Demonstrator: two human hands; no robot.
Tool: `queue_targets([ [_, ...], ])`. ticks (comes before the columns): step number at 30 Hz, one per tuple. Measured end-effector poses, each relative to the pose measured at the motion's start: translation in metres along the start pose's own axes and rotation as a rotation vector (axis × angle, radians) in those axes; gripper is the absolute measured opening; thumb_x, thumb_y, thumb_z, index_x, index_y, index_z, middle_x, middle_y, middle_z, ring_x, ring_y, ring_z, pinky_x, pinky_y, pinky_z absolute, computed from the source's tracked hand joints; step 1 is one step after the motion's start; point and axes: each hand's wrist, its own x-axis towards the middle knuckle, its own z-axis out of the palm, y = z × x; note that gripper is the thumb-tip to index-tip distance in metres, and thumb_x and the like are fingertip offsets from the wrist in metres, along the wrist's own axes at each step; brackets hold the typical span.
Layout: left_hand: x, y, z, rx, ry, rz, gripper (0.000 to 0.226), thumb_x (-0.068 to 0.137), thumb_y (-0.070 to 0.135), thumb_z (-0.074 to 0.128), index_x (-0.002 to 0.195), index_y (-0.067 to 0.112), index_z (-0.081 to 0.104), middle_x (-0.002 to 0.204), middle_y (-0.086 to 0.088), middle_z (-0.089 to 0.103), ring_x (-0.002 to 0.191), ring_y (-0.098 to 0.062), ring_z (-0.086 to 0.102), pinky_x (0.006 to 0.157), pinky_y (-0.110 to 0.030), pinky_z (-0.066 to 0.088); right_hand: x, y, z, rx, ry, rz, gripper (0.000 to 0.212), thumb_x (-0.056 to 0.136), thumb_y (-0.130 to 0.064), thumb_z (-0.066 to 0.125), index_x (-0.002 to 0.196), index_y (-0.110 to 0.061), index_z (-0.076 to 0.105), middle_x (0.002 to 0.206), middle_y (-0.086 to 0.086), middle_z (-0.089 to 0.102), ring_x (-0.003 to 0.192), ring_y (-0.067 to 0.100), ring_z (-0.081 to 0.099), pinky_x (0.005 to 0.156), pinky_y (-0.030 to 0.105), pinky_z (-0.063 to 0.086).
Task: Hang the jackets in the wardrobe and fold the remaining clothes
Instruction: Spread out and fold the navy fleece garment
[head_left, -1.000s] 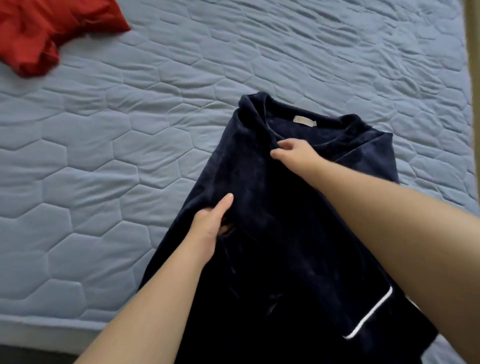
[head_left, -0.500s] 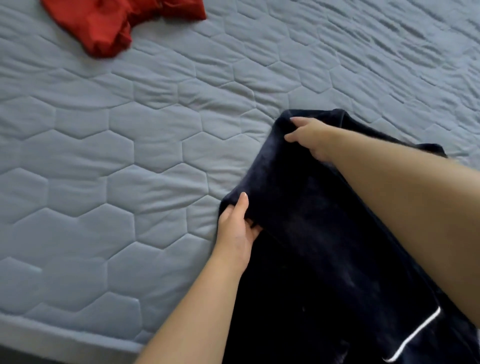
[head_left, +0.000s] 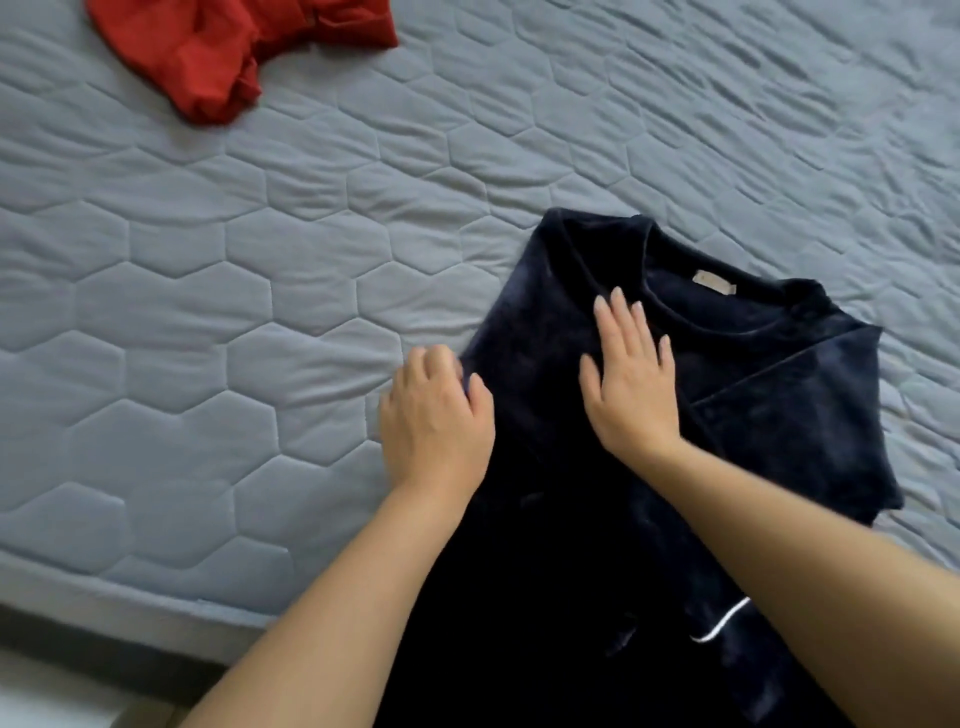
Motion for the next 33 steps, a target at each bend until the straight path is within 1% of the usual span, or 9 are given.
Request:
queue_targets([
  [3,-0.005,0.008,0.02,0.188,-0.066,0.424,0.054,0.089,0.037,0.034,0.137,0.015,0.042,0.149,-0.008,0.037,0.137,-0.026,0.036,0.105,-0.049,0.034,-0.022,0.012,0.026,-0.069,-0.088,0.017,0.061,0.099,-0.037,0.034,0.153,-0.025,0.009,0.161,-0.005,-0.002,0.148,0.018,-0.004,0.118,0.053,0.007],
  [7,-0.013,-0.016,0.063,0.516,-0.404,0.499,0.068,0.097,0.051,0.022,0.153,0.019,0.0,0.16,-0.002,-0.009,0.147,-0.016,-0.008,0.115,-0.054,-0.004,-0.016,0.017,0.06,-0.112,-0.103,0.004,0.06,0.099,-0.038,0.029,0.153,-0.026,0.006,0.161,-0.004,-0.001,0.149,0.02,-0.004,0.117,0.056,0.005],
  [11,-0.019,-0.027,0.064,0.549,-0.367,0.458,0.068,0.096,0.049,0.023,0.153,0.017,0.004,0.161,-0.003,-0.003,0.148,-0.015,-0.002,0.115,-0.056,-0.002,-0.034,0.033,0.057,-0.021,-0.086,-0.068,0.058,0.1,-0.038,0.028,0.153,-0.027,0.007,0.161,-0.004,-0.001,0.148,0.019,-0.005,0.118,0.051,-0.002],
  [16,-0.097,-0.003,0.031,0.266,-0.407,0.274,0.065,0.098,0.043,0.033,0.153,0.017,0.009,0.161,-0.005,0.002,0.148,-0.021,0.003,0.117,-0.051,0.008,-0.139,0.088,0.03,-0.044,-0.192,-0.028,0.057,0.099,-0.042,0.021,0.153,-0.029,0.005,0.161,-0.005,-0.007,0.147,0.018,-0.011,0.119,0.051,-0.001],
  [20,-0.176,0.004,0.025,0.354,-0.45,0.418,0.072,0.093,0.037,0.044,0.153,0.022,0.005,0.16,-0.008,0.001,0.147,-0.026,0.012,0.115,-0.049,0.024,-0.229,0.133,0.026,-0.128,-0.279,0.005,0.06,0.095,-0.047,0.011,0.152,-0.03,0.004,0.16,-0.004,-0.006,0.147,0.019,-0.009,0.119,0.053,0.008],
  [23,-0.196,0.0,0.036,0.487,-0.456,0.598,0.07,0.087,0.034,0.051,0.151,0.025,0.023,0.159,-0.008,0.012,0.144,-0.031,0.021,0.109,-0.055,0.029,-0.264,0.156,0.027,-0.089,-0.295,0.062,0.057,0.099,-0.043,0.021,0.152,-0.032,0.003,0.16,-0.005,-0.008,0.147,0.018,-0.012,0.119,0.052,0.005],
  [26,-0.204,-0.011,0.04,0.641,-0.478,0.446,0.072,0.087,0.039,0.058,0.149,0.023,0.028,0.157,-0.007,0.022,0.142,-0.03,0.025,0.107,-0.058,0.026,-0.29,0.179,0.029,-0.099,-0.321,0.077,0.06,0.1,-0.04,0.032,0.152,-0.034,0.004,0.161,-0.006,-0.007,0.148,0.021,-0.009,0.117,0.053,0.007],
  [30,-0.231,-0.014,0.03,0.717,-0.541,0.218,0.068,0.096,0.042,0.039,0.153,0.024,0.006,0.161,-0.004,0.0,0.147,-0.023,0.002,0.114,-0.053,0.014,-0.34,0.21,0.025,-0.135,-0.41,0.231,0.062,0.099,-0.037,0.035,0.152,-0.035,0.003,0.161,-0.004,-0.005,0.148,0.023,-0.004,0.115,0.055,0.015],
  [33,-0.262,-0.024,0.01,0.671,-0.579,0.039,0.07,0.096,0.039,0.041,0.152,0.026,0.001,0.16,0.0,-0.006,0.147,-0.02,-0.002,0.112,-0.053,0.022,-0.386,0.224,0.02,-0.086,-0.459,0.355,0.064,0.096,-0.032,0.039,0.152,-0.034,0.009,0.161,-0.005,-0.003,0.149,0.02,-0.001,0.111,0.051,0.028],
])
